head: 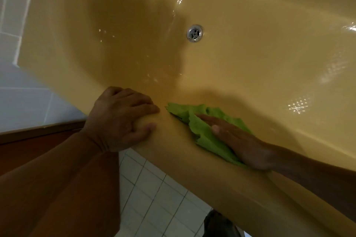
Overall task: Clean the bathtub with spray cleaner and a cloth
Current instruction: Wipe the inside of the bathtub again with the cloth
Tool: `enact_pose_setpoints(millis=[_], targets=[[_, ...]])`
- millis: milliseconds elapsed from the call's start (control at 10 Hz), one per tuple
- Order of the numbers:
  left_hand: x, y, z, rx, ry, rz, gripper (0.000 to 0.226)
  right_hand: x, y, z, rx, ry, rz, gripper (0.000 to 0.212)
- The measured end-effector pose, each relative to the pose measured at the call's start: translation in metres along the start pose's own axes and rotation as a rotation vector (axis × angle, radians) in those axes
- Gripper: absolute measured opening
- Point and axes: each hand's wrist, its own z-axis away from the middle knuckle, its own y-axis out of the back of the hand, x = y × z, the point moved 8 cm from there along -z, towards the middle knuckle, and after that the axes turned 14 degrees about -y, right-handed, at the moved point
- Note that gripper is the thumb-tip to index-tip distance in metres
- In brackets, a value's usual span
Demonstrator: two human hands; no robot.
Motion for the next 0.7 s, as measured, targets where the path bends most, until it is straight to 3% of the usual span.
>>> enact_pose_setpoints(millis=[100, 200, 400, 600, 700], targets=[[-0.002, 0.001, 0.000, 0.002, 0.024, 0.016, 0.064, 0.030, -0.003, 0.013, 0.048, -0.007, 0.138, 0.047], [-0.002, 0.002, 0.000, 0.000, 0.033, 0.029, 0.065, 0.065, 0.007, 0.008, 0.082, -0.150, 0.100, 0.045], [-0.003, 0.001, -0.001, -0.011, 0.021, 0.031, 0.061, 0.146, 0.023, -0.022, 0.051, -0.570, 0.238, 0.058], [-0.001, 0.003, -0.004, 0.003, 0.009, 0.034, 0.060, 0.169, 0.041, -0.053, 0.149, -0.775, 0.248, 0.064], [-0.002, 0.002, -0.004, 0.002, 0.012, 0.036, 0.064, 0.147, 0.046, -0.063, 0.193, -0.829, 0.224, 0.068]])
